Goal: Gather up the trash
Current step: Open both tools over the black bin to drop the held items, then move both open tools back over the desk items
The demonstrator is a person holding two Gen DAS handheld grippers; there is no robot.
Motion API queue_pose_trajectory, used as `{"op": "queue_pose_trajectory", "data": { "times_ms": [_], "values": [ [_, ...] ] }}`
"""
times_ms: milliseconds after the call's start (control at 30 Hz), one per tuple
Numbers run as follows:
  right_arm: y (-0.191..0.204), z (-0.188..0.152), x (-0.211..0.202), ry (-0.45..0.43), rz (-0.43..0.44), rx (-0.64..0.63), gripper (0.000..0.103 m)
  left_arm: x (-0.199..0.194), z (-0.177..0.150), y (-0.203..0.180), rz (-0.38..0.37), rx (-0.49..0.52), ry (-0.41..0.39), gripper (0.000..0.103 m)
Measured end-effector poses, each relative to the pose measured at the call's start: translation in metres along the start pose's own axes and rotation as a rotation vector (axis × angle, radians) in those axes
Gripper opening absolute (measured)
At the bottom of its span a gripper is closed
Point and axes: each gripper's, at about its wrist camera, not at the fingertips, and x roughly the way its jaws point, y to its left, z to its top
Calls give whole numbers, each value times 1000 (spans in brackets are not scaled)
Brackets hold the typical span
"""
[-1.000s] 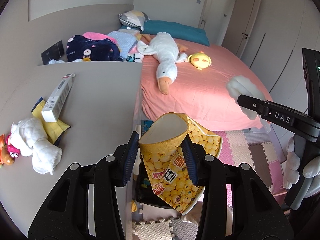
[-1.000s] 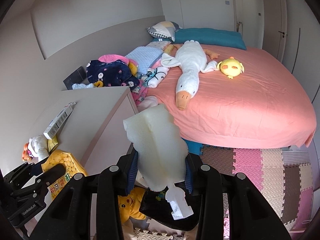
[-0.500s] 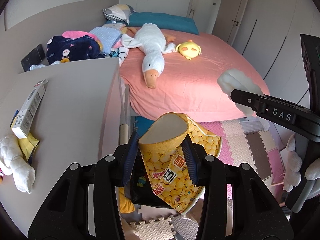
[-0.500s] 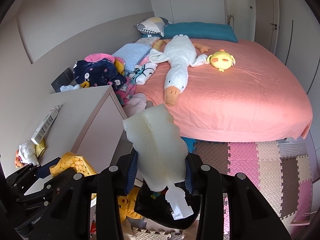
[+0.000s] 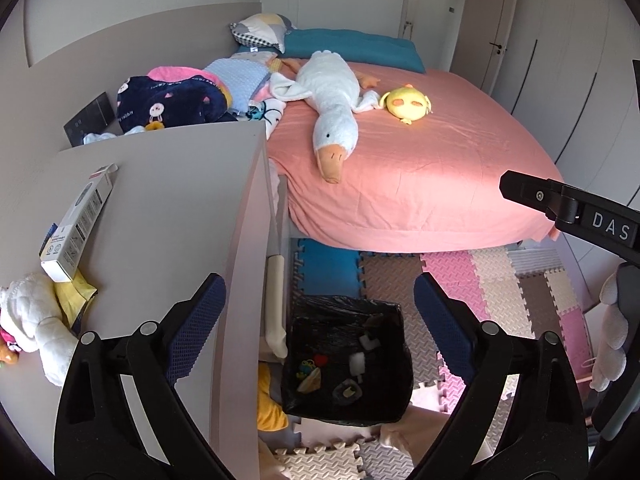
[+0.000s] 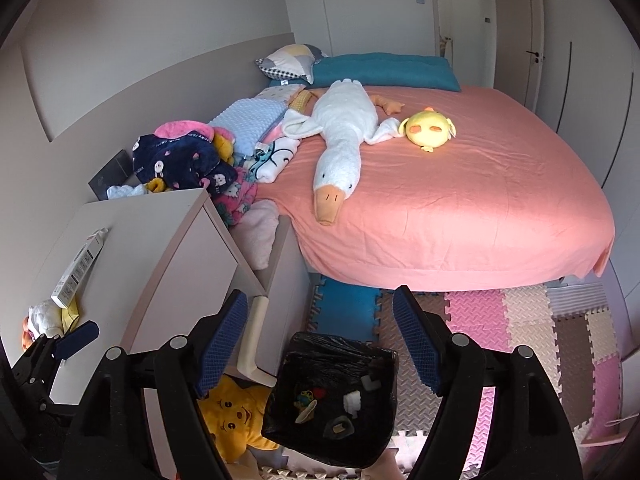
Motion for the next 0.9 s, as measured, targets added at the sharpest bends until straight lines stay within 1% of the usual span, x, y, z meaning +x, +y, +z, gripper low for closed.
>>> {"op": "queue_pose_trajectory", "data": {
  "times_ms": [167,367,733,900],
  "values": [
    [8,-1,-2,-1,10,-13,76,-3,-2,6,6,-12,-5,92],
    [27,-4,-3,0,31,-42,76,-11,-8,18,12,-29,-12,92],
    [75,-9,-4,2,80,-99,76,-30,-21,58,36,-92,-25,92],
    [100,-13,-6,4,104,-133,76,-41,-31,79,60,-130,-34,92]
  ]
}}
